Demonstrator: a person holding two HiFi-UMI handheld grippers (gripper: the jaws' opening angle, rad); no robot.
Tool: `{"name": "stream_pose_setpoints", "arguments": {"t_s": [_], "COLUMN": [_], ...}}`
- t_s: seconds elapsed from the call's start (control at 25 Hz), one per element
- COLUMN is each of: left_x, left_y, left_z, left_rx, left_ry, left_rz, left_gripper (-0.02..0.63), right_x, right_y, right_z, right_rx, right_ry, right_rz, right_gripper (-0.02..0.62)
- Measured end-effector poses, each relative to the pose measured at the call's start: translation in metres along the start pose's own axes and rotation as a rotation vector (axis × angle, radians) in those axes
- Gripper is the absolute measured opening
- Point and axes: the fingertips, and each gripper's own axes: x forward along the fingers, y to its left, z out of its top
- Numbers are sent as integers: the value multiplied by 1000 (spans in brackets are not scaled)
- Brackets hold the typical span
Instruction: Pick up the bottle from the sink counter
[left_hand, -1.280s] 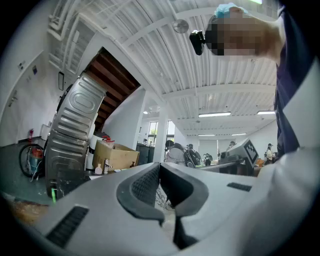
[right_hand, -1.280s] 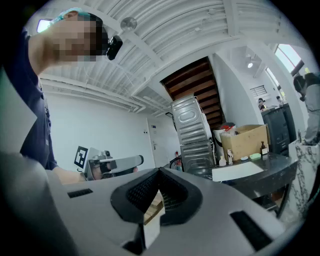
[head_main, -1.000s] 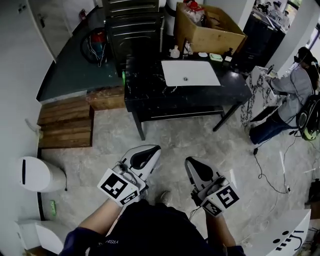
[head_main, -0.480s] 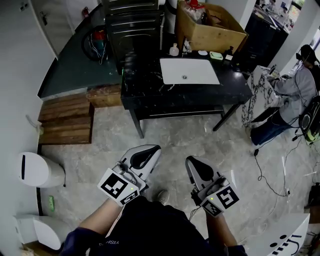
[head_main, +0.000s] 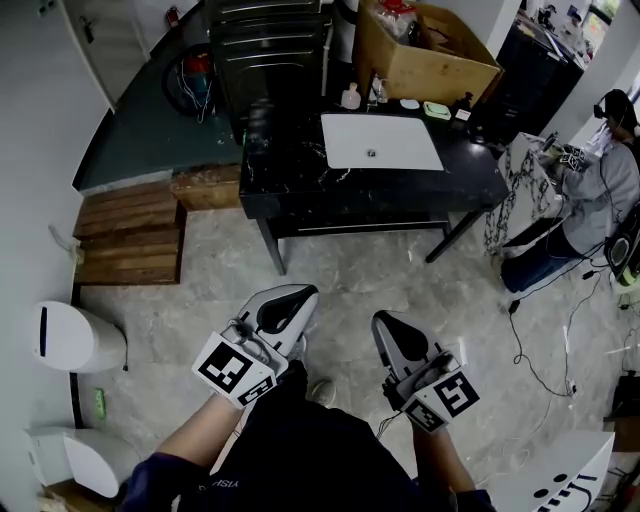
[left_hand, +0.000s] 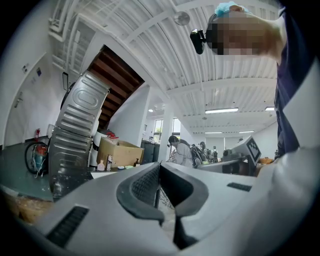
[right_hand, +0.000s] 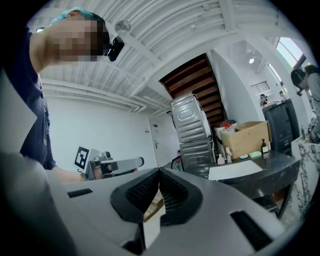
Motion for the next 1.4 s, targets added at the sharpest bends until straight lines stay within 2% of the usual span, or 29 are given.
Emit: {"name": "stream_pose_setpoints", "arguments": {"t_s": [0.88, 1.04, 1.4], "left_x": [61, 72, 95], "left_y": [119, 144, 192], "left_z": [-1, -1, 3], "left_rx": [-20, -22, -27], "left_ry": [9, 11, 26], "left_rz": [-49, -59, -83], "left_gripper": [8, 8, 8], "right_x": [112, 132, 176], "right_y": [-70, -87, -113], "right_z": [-6, -10, -6], "right_rx": [19, -5, 10], "right_ry": [25, 65, 66], "right_rz": [-49, -73, -111], "right_gripper": [20, 20, 20]}}
